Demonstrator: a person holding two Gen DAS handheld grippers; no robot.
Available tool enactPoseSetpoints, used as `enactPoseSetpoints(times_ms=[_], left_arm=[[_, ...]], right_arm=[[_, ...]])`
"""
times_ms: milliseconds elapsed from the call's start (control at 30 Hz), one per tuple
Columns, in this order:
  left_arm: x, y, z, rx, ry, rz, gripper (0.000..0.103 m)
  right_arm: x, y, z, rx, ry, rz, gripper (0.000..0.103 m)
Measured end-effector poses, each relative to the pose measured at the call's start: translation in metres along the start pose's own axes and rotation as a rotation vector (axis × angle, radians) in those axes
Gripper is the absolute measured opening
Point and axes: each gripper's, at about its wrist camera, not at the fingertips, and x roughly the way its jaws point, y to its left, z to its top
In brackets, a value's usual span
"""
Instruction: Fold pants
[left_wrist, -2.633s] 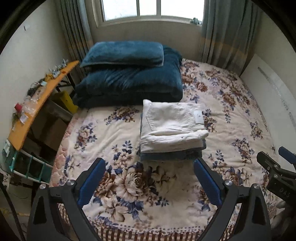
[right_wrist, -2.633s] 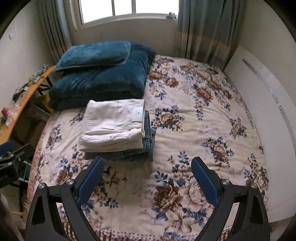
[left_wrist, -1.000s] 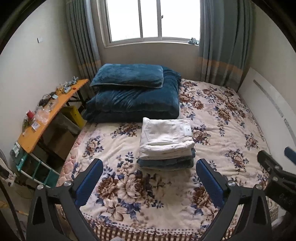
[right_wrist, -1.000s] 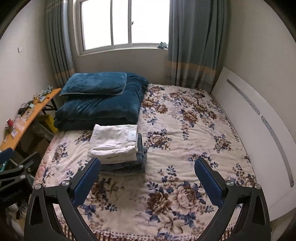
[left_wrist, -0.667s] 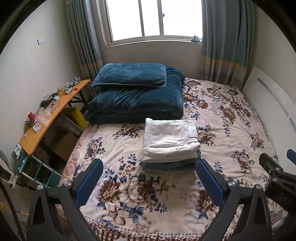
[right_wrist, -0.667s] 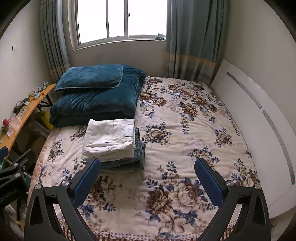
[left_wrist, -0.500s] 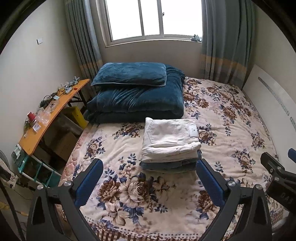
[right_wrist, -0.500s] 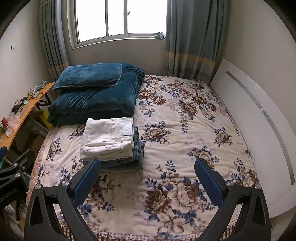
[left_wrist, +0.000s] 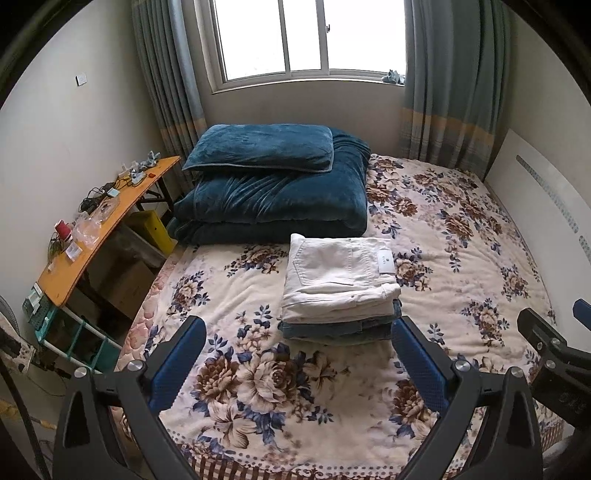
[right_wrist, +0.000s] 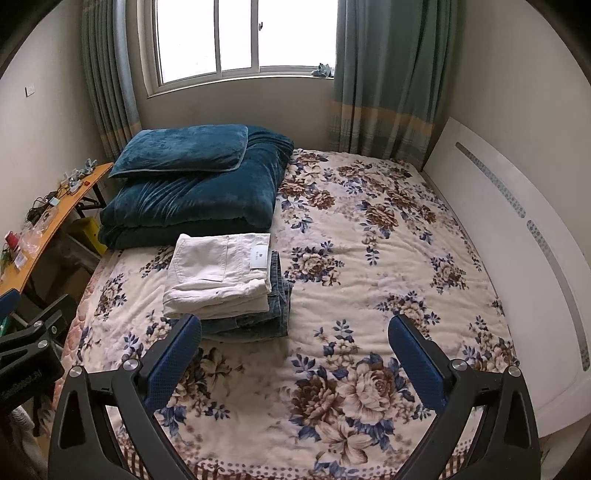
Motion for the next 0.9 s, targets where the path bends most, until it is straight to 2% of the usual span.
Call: enactPoseSetpoints(times_ms=[400, 900], left_arm=[[-0.013, -0.005, -0.015, -0.006, -0.005, 0.016, 0.103], [-0.014, -0.004, -0.017, -0.006, -0.005, 0.016, 0.103]], right_arm=[[0.002, 0.005, -0.009, 0.004, -0.007, 0.013, 0.103], [0.002, 0.010, -0.011, 0.005, 0.002, 0.025, 0.103]])
